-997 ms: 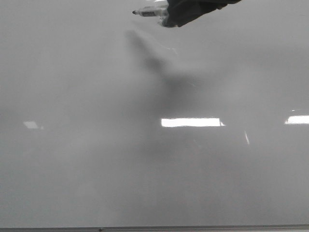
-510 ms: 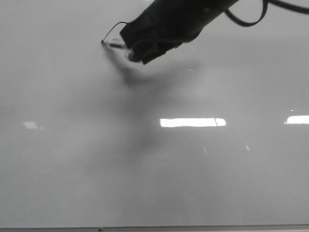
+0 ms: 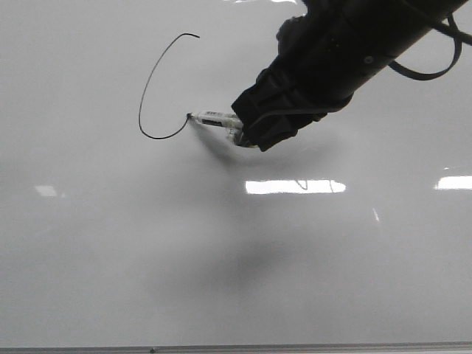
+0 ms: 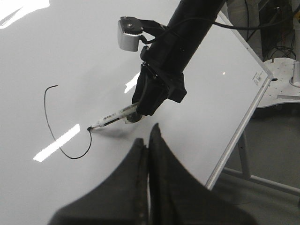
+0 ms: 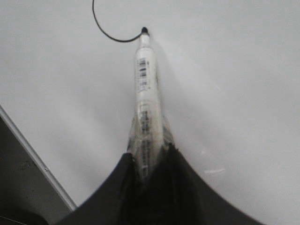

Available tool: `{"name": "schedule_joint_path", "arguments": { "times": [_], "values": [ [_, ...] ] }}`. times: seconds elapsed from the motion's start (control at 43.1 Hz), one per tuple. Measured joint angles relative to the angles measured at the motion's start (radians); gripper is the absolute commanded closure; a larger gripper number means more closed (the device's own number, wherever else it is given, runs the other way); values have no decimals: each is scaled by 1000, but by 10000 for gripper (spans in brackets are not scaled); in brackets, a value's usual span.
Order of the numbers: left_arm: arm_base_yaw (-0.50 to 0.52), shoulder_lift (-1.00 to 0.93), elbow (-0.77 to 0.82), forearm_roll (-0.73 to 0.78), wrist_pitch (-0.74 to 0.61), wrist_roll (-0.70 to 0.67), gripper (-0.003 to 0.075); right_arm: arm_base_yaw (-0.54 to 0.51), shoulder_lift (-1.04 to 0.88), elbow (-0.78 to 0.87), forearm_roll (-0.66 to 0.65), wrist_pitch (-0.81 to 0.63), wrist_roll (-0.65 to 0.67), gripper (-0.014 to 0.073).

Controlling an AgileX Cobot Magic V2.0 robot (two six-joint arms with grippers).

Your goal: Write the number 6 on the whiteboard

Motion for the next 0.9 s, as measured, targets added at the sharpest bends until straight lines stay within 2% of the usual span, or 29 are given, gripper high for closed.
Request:
{"name": "schedule_joint_path", "arguments": {
  "times": [0.301,0.463,0.556,0.626,0.672,0.765,0.904],
  "values": [
    [0,0,0,0,-2,0,741,113,130,-116,-15,0,-2,652],
    [0,0,0,-9,-4,0,741,159,-8,-55,-31,20,-2,652],
    [0,0,0,-29,3,0,739,187,-113,-28,-57,104,-4,652],
    [0,10,-19,-33,62,0,724,214,-170,-24,-114,180,-31,652],
    [0,37,-56,-20,141,0,689,234,-194,-24,-158,238,-59,652],
    [0,122,-136,20,271,10,540,278,-218,-21,-247,314,-114,652],
    [0,299,-279,29,397,169,311,335,-222,-21,-350,352,-149,652]
  ]
}}
